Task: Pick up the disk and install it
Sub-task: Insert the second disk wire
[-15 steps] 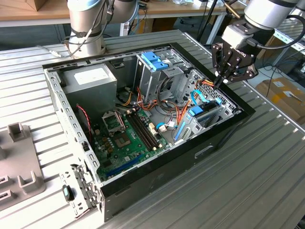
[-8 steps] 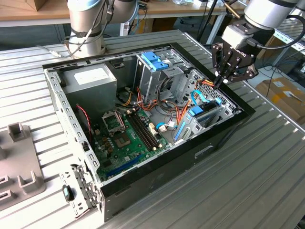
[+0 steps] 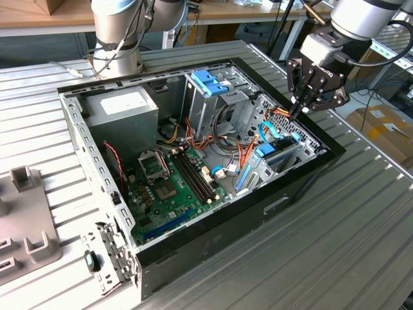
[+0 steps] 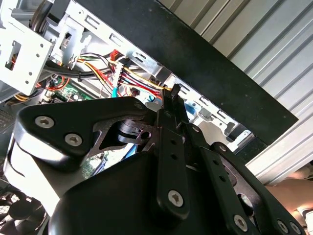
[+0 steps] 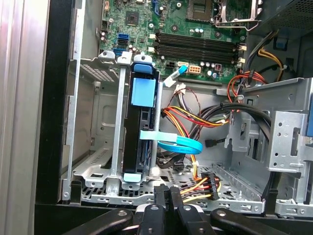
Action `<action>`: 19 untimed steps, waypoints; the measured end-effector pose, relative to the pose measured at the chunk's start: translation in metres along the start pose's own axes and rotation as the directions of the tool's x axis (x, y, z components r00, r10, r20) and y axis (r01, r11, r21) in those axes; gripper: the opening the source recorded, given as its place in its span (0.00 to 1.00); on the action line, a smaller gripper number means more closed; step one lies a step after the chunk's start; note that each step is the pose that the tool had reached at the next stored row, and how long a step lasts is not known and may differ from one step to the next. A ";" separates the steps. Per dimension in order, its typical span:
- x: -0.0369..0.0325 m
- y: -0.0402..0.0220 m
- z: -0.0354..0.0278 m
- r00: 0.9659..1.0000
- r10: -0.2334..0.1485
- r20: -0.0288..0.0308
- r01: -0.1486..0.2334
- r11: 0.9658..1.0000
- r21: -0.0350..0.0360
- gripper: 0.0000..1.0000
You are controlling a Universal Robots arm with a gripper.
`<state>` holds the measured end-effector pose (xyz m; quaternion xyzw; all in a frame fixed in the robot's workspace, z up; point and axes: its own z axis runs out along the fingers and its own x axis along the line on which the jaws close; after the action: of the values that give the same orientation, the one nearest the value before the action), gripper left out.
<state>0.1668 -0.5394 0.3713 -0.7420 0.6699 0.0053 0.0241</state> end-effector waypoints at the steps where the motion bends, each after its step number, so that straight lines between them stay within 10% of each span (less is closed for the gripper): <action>1: 0.0000 0.0000 0.0000 1.000 0.007 0.000 -0.007 1.000 0.000 0.16; 11: 0.0000 0.0000 0.0002 0.988 0.151 -0.004 -0.151 0.988 0.006 0.16; 16: 0.0000 0.0000 0.0002 0.975 0.222 -0.005 -0.222 0.975 0.010 0.16; 19: 0.0000 0.0000 0.0003 0.961 0.276 -0.006 -0.276 0.961 0.012 0.16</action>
<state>0.1667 -0.5394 0.3710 -0.6412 0.7670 0.0019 0.0246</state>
